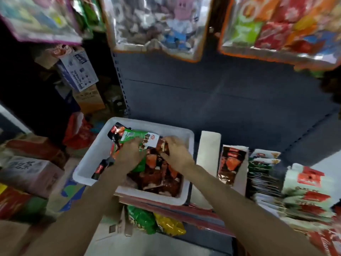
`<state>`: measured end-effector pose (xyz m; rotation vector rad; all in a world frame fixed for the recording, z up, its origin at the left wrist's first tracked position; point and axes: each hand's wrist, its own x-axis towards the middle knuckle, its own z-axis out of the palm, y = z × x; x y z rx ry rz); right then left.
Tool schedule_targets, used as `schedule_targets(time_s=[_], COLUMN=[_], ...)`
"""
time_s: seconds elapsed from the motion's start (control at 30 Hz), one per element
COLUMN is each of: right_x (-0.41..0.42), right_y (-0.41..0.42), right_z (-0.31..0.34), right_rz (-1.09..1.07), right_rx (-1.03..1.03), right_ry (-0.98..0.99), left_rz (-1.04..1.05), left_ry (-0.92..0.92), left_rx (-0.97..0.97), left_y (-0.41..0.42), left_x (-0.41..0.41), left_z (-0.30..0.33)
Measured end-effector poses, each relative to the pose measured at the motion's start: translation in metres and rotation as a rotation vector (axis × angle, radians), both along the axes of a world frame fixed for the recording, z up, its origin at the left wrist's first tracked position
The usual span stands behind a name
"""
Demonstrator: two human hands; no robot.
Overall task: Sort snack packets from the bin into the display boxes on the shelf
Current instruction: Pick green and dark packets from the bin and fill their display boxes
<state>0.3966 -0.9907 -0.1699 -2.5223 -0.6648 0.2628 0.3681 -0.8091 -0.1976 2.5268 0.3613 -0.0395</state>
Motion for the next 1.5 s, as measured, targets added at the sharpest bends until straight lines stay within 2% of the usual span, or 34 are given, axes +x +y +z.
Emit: schedule_targets(time_s=[0.1, 0.27, 0.4, 0.57, 0.67, 0.73, 0.8, 0.9, 1.0, 1.1, 1.2, 1.37, 1.5], right_x=[0.013, 0.041, 0.045, 0.022, 0.013, 0.009, 0.007, 0.005, -0.001, -0.005, -0.007, -0.005, 0.002], right_y=[0.037, 0.064, 0.068, 0.067, 0.061, 0.051, 0.038, 0.015, -0.014, -0.051, -0.1, -0.189, -0.244], right_z=[-0.011, -0.032, -0.046, -0.06, -0.053, -0.04, -0.028, -0.009, 0.01, 0.022, 0.034, 0.059, 0.069], right_rz=[0.025, 0.131, 0.133, -0.001, -0.079, -0.157, -0.275, -0.469, -0.487, -0.468, -0.463, -0.442, -0.459], right_rx=[-0.072, -0.323, -0.311, -0.223, -0.003, 0.191, 0.395, 0.823, 1.0, 0.988, 0.937, 0.803, 0.581], right_ry=[0.035, 0.092, 0.145, -0.221, -0.213, -0.129, 0.036, 0.381, 0.511, 0.423, 0.272, -0.022, -0.181], left_rz=[-0.151, -0.263, -0.308, -0.217, -0.236, -0.221, -0.21, -0.219, -0.197, -0.209, -0.246, -0.345, -0.37], left_ry=[0.166, 0.211, 0.264, 0.105, -0.068, -0.27, -0.373, -0.342, -0.292, -0.24, -0.176, -0.181, -0.243], left_rx=[0.061, -0.01, 0.021, 0.248, 0.33, 0.288, 0.203, -0.044, -0.343, -0.554, -0.675, -0.643, -0.569], left_y=[0.047, 0.071, 0.072, 0.06, 0.056, 0.052, 0.041, 0.015, -0.021, -0.068, -0.118, -0.206, -0.261], left_x=[0.015, 0.036, 0.033, 0.021, 0.01, 0.004, 0.001, -0.004, -0.005, -0.004, 0.004, 0.024, 0.034], left_z=[-0.018, -0.024, -0.025, -0.021, -0.019, -0.013, -0.004, 0.009, 0.019, 0.03, 0.035, 0.052, 0.061])
